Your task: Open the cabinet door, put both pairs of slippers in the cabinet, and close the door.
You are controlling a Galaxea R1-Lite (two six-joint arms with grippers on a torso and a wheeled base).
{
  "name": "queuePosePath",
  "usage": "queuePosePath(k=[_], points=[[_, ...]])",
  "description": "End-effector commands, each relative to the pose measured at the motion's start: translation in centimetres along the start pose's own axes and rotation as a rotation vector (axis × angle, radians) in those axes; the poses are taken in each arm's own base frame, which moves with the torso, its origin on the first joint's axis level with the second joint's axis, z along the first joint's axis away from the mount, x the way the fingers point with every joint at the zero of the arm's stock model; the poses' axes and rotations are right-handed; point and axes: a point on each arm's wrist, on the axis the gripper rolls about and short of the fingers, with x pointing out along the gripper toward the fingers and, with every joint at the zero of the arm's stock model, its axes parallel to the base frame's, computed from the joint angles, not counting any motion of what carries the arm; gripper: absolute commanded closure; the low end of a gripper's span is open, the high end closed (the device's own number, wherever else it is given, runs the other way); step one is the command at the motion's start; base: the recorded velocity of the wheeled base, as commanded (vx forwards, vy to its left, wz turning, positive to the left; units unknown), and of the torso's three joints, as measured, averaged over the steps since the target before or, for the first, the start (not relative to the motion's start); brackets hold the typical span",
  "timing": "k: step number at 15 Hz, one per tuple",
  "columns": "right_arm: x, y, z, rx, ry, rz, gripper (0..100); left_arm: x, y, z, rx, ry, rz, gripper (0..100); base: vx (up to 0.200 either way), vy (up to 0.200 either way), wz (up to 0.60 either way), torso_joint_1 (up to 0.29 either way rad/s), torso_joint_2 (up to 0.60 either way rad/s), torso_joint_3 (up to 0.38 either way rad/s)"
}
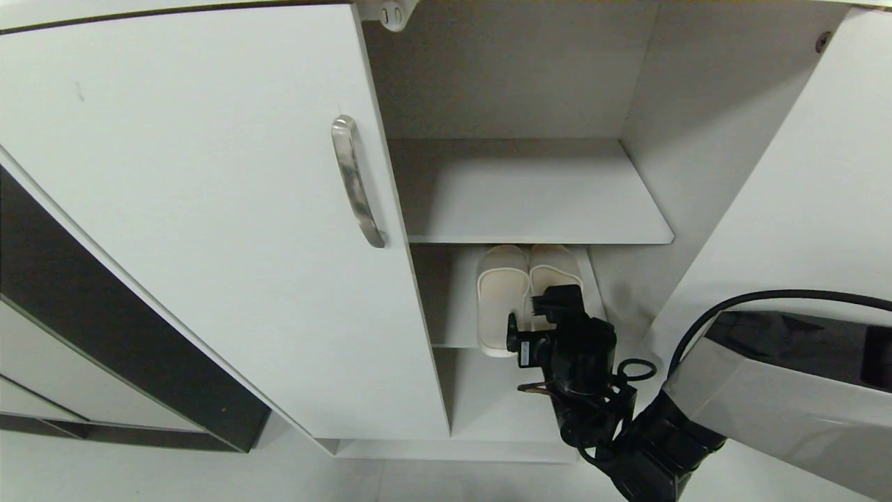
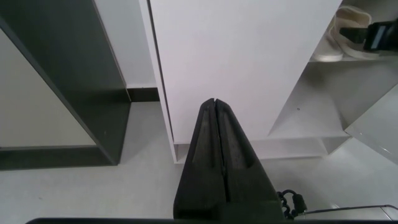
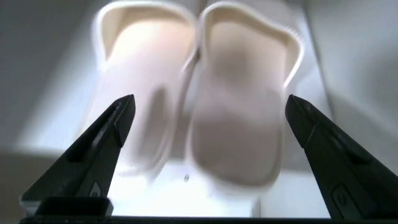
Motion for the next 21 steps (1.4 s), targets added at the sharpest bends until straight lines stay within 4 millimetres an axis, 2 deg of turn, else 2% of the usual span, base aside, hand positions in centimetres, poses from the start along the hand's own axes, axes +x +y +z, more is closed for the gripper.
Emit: queuePosePath(k=[1, 2, 9, 21], points=[[-0.74, 0.00, 0.45, 0.000, -0.001, 0.012, 0, 0.01, 0.00, 0.00, 0.000, 0.002, 0.000, 100, 0.000, 0.000, 0.00, 0.000, 0.00, 0.000], [-0.74, 0.00, 0.45, 0.000, -0.001, 0.012, 0, 0.01, 0.00, 0.00, 0.000, 0.002, 0.000, 100, 0.000, 0.000, 0.00, 0.000, 0.00, 0.000], [-0.78, -0.04, 0.39, -0.005, 0.001, 0.012, 0, 0.01, 0.00, 0.00, 0.000, 0.002, -0.001, 100, -0.200, 0.000, 0.00, 0.002, 0.01, 0.004], [-0.89, -0.30, 0.14, -0.009, 0.006, 0.009, 0, 0.01, 0.00, 0.00, 0.001, 0.002, -0.001, 100, 0.000, 0.000, 0.00, 0.000, 0.00, 0.000]])
